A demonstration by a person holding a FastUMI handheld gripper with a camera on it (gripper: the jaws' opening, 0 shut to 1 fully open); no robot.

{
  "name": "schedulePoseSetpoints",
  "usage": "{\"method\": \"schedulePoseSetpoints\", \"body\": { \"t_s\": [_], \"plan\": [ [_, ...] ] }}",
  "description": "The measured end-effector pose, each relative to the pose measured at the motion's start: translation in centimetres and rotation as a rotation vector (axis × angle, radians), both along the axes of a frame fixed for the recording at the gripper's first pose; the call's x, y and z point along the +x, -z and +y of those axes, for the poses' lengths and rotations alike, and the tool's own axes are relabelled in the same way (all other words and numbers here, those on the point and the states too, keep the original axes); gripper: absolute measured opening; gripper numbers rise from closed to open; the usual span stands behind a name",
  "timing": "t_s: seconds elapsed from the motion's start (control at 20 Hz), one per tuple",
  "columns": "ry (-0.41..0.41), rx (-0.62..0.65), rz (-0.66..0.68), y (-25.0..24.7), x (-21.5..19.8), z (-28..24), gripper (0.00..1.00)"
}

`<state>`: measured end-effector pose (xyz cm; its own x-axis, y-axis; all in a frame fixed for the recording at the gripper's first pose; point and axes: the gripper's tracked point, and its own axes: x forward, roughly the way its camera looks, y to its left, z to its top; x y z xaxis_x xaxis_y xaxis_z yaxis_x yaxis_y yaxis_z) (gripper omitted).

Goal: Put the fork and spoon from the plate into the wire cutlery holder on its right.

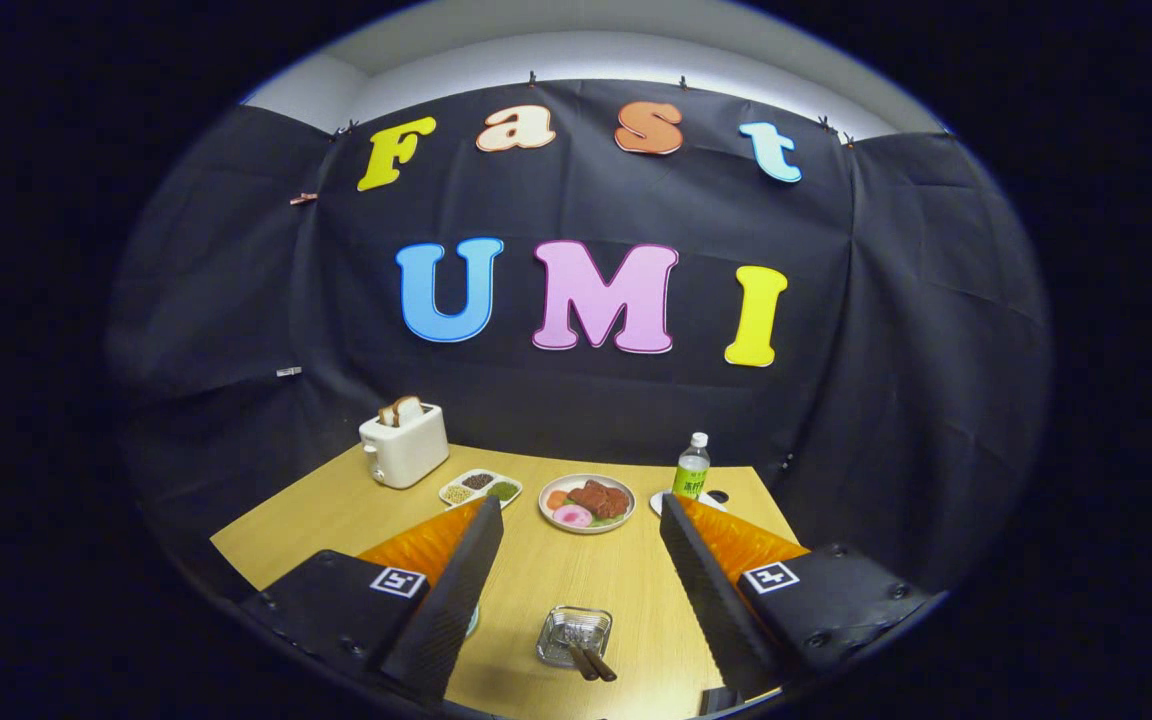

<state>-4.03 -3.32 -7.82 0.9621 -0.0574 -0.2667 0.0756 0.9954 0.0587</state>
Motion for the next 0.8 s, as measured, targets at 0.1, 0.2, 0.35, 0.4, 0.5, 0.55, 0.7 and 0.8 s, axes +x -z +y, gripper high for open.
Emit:
{"method": "schedulePoseSetpoints", "body": {
  "t_s": [0.1, 0.2, 0.35, 0.4, 0.5, 0.55, 0.7, 0.8],
  "plan": [
    [-0.006, -0.014, 0.007, 0.22, -0.29, -0.24, 0.98],
    [-0.016, -0.014, 0.011, 0.3, -0.42, -0.2, 0.98],
    [-0.027, -0.02, 0.018, 0.4, -0.5, -0.3, 0.97],
    [-0.031, -0.022, 0.021, 0.35, -0.41, -0.26, 0.97],
    [-0.039, -0.02, 0.022, 0.29, -0.32, -0.09, 0.97],
    [-0.042, -0.023, 0.02, 0.32, -0.31, -0.03, 0.97],
    [-0.05, -0.043, 0.005, -0.18, -0.17, -0.16, 0.97],
    [-0.053, -0.045, 0.001, -0.32, 0.0, -0.15, 0.97]
  ]
}}
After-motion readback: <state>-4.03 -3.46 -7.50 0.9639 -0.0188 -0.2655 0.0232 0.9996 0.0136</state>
